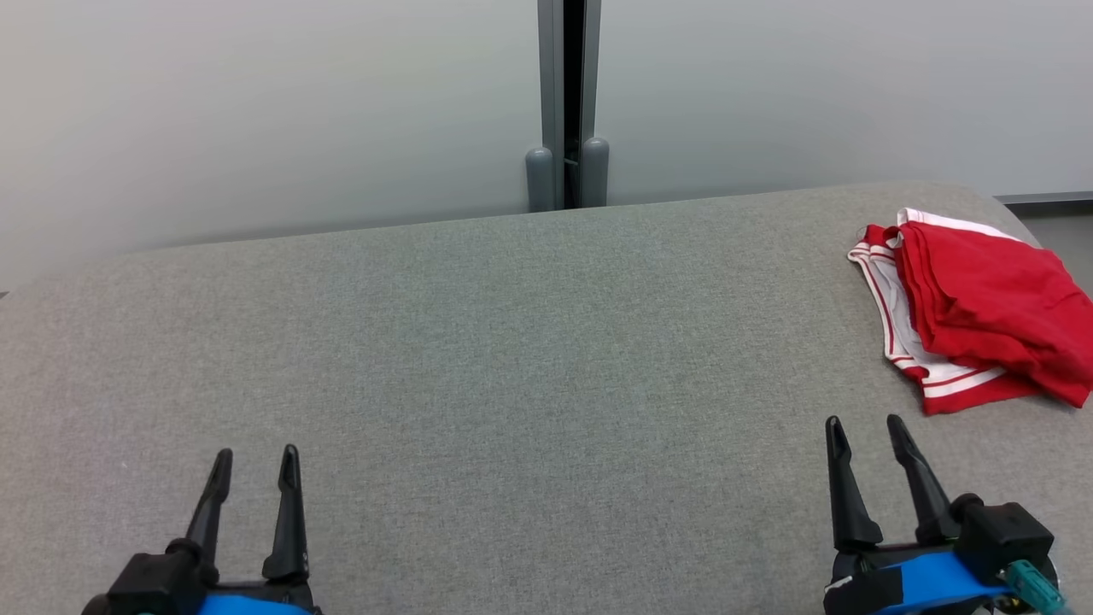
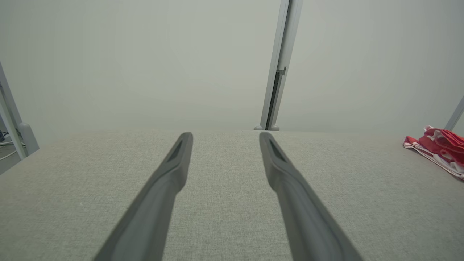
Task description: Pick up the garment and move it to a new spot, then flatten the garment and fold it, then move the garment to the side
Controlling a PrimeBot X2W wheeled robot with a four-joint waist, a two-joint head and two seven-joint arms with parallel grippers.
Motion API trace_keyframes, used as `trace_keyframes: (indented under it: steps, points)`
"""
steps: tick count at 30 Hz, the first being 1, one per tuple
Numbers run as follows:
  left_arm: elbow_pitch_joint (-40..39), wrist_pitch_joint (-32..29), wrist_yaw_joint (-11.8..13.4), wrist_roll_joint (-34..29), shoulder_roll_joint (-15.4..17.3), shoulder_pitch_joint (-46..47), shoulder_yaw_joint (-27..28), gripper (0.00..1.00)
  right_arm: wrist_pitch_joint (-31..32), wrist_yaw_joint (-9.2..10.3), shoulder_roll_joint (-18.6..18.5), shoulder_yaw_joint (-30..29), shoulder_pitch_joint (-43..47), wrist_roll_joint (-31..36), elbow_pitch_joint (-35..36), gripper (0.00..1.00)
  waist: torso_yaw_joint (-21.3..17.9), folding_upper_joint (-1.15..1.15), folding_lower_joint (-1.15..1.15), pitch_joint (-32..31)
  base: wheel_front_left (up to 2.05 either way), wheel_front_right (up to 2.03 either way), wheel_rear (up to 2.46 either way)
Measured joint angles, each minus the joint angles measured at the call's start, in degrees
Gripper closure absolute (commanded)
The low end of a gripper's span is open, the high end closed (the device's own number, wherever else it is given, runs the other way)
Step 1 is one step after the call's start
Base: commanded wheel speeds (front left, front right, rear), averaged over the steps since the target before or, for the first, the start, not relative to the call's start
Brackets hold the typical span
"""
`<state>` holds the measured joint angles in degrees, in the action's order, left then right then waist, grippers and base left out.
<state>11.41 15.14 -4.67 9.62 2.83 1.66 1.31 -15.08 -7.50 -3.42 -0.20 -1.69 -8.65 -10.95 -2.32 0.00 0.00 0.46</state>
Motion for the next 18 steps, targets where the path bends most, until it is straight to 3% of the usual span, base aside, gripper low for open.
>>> trace_keyframes:
  steps: [1, 6, 18]
  points:
    - [0.4, 0.0, 0.0, 0.0, -0.1, 0.0, 0.0, 1.0, 0.0, -0.01, 0.0, 0.0, 0.0, 0.0, -0.4, 1.0, 0.0, 0.0, 0.0, 0.0, 0.0, 0.0, 0.0]
    - [3.0, -0.5, 0.0, 0.8, -0.6, -1.1, 0.1, 1.0, 0.3, -0.01, 0.0, 0.1, 0.8, -0.7, -2.6, 1.0, 0.0, 0.0, 0.0, 0.0, 0.0, 0.0, 0.0]
    - [3.3, -4.0, -0.3, 13.7, -0.7, -1.0, 0.7, 1.0, 3.6, -0.01, 0.0, -0.8, 0.7, -13.9, -2.8, 1.0, 0.3, 0.0, 0.01, 0.0, 0.0, 0.0, 0.0]
